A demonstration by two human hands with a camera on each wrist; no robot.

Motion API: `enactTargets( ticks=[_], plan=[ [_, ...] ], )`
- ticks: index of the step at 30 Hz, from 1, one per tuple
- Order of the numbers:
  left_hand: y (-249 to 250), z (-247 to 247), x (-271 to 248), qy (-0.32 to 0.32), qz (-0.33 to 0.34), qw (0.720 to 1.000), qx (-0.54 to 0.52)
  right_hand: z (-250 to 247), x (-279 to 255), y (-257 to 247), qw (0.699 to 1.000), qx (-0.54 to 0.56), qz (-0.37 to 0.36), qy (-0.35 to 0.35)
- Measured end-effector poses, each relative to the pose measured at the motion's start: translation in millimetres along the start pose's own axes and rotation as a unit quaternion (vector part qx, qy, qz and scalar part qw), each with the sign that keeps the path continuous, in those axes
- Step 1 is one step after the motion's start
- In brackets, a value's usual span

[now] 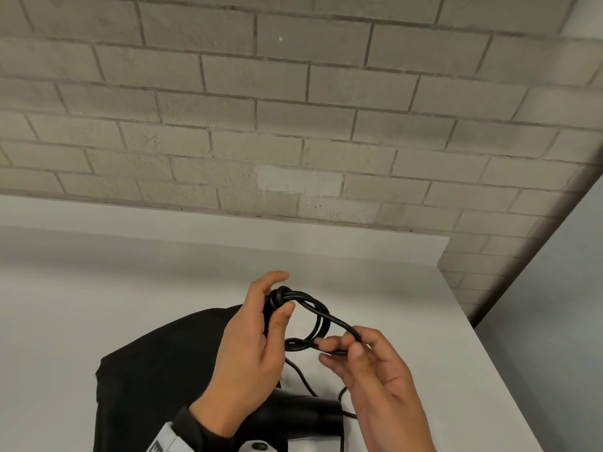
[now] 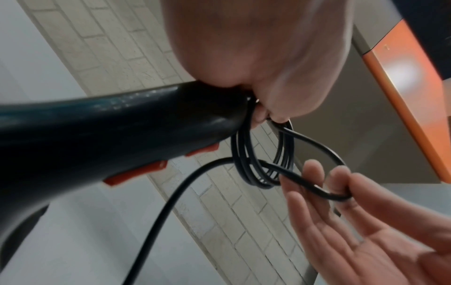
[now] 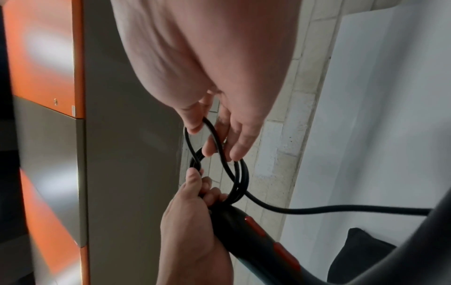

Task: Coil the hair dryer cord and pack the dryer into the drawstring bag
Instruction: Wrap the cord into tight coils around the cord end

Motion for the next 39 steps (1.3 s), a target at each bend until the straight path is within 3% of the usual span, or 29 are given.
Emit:
enactTargets(
  ticks=[4,7,9,11,13,15,20,22,25,27,29,31,32,33,34,35,39],
  plan=[
    [1.7,-2.3,2.2,0.002,0.012,1.0,0.019,3.8,5.2,-3.4,0.992,0.123,0.034,-0.006],
    [-6.4,-2.6,6.3,0.006,-0.007,1.0,0.003,5.0,1.8,4.0,0.947,0.291,0.133,-0.026],
    [-12.5,-5.0,8.9,0.01,-0.022,1.0,-0.017,8.6,-2.6,1.5,0.921,0.35,0.157,-0.072],
    [-18.5,-11.1,10.9,0.022,-0.033,0.999,-0.029,3.2,-6.4,-0.4,0.943,0.283,0.144,-0.095],
    [-25.2,-17.4,11.5,0.032,-0.043,0.998,-0.033,-1.9,-10.4,0.1,0.982,0.104,0.108,-0.119],
    [-29.0,-19.9,10.3,0.034,-0.048,0.998,-0.031,-10.6,-13.4,13.1,0.988,0.017,0.07,-0.137],
    [-20.1,-14.5,6.6,0.036,-0.033,0.998,-0.03,-19.8,-22.9,35.8,0.954,0.217,-0.025,-0.203],
    [-17.4,-12.1,6.3,0.037,-0.024,0.999,-0.026,-32.3,-28.9,40.3,0.95,0.248,-0.07,-0.178],
    [-18.0,-9.4,5.6,0.037,-0.025,0.999,-0.021,-71.5,-47.7,38.4,0.968,0.219,-0.113,-0.046],
    [-20.0,-10.5,5.4,0.042,-0.028,0.999,-0.016,-88.8,-59.3,35.5,0.97,0.231,-0.068,0.034],
    [-21.0,-9.7,4.8,0.039,-0.029,0.999,-0.007,-75.8,-60.4,40.1,0.984,0.176,0.009,-0.036],
    [-20.2,-6.9,4.5,0.032,-0.027,0.999,-0.001,-84.6,-65.0,60.6,0.963,0.224,0.13,-0.076],
    [-19.6,-5.6,4.4,0.031,-0.027,0.999,-0.002,-89.5,-59.2,59.3,0.956,0.245,0.118,-0.113],
    [-19.4,-5.0,4.5,0.031,-0.027,0.999,-0.004,-86.4,-43.8,50.4,0.953,0.261,0.057,-0.144],
    [-19.6,-5.1,4.9,0.033,-0.028,0.999,-0.007,-106.9,-46.7,37.5,0.977,0.21,-0.015,-0.041],
    [-20.0,-5.2,5.4,0.033,-0.029,0.999,-0.01,-128.4,-67.5,39.0,0.975,0.217,-0.001,0.043],
    [-17.2,-2.1,5.6,0.025,-0.023,0.999,-0.006,-139.4,-85.9,37.5,0.963,0.243,-0.053,0.106]
  ],
)
Point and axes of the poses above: each hand's wrist, its own x-axis towards the middle knuckle, its own z-axis out of the palm, y = z × x, the point moved 8 cm from there along x, towards the middle knuckle, and after that the axes turned 15 degrees about -y, right-handed, at the moved point
